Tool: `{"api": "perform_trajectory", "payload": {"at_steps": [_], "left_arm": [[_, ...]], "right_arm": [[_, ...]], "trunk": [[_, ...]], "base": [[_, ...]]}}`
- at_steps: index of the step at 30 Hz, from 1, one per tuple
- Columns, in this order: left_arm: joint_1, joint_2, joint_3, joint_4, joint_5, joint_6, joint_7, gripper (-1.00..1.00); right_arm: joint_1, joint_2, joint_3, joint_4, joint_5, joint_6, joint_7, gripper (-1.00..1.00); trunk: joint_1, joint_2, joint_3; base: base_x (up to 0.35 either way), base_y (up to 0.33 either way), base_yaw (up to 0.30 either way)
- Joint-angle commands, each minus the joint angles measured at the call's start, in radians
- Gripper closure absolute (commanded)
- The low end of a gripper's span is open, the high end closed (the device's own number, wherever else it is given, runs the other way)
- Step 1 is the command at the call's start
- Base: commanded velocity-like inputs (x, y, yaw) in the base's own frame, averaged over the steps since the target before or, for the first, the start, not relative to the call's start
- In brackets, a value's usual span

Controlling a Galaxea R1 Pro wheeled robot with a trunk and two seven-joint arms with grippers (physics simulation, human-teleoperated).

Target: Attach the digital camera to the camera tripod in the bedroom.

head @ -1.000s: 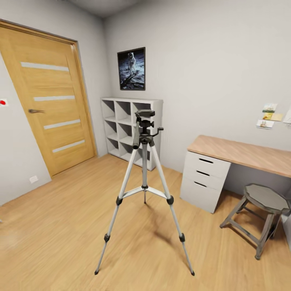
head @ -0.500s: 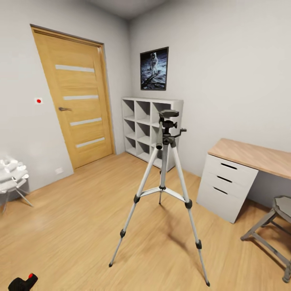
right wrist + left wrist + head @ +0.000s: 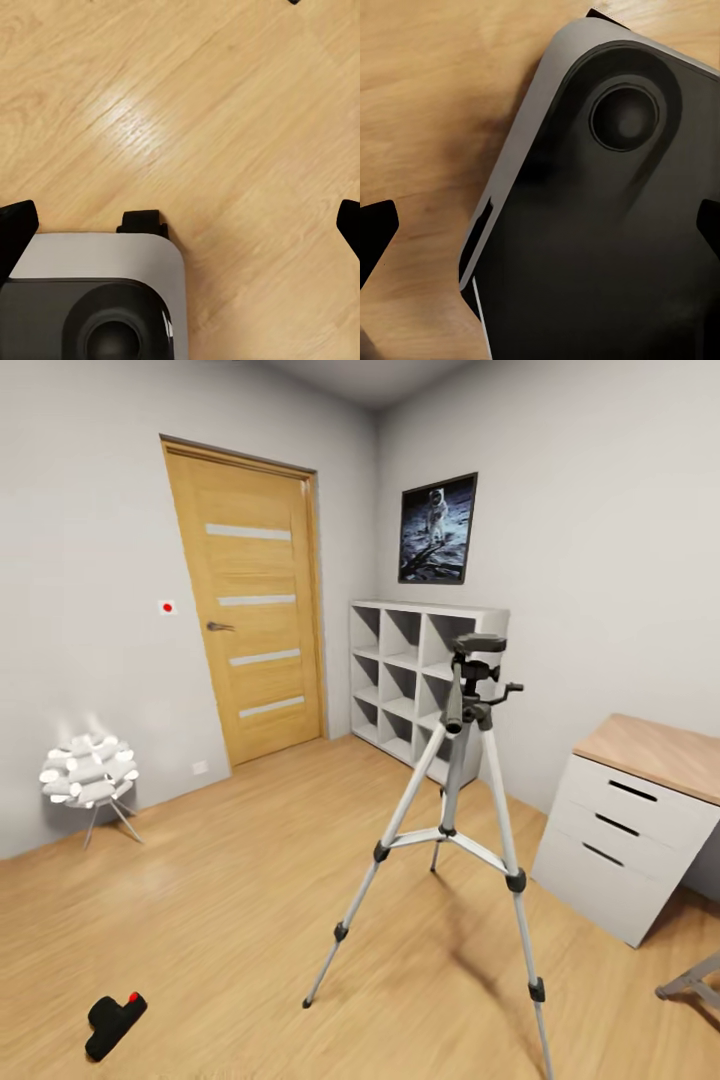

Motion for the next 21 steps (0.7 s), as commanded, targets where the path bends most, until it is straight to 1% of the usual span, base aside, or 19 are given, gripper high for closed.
{"api": "perform_trajectory", "payload": {"at_steps": [1,9,21], "left_arm": [[0.000,0.000,0.002,0.000,0.007,0.000,-0.004,-1.00],[0.000,0.000,0.002,0.000,0.007,0.000,-0.004,-1.00],[0.000,-0.001,0.002,0.000,0.007,0.000,-0.004,-1.00]], "right_arm": [[0.000,0.000,-0.004,0.001,0.000,-0.003,0.000,-1.00],[0.000,0.001,-0.004,0.001,0.000,-0.003,-0.002,-1.00],[0.000,0.004,-0.004,0.001,0.000,-0.003,-0.062,-1.00]], "trunk": [[0.000,0.000,-0.001],[0.000,0.000,-0.001],[0.000,0.000,-0.001]], "base": [[0.000,0.000,0.298],[0.000,0.000,0.298],[0.000,0.000,0.298]]}}
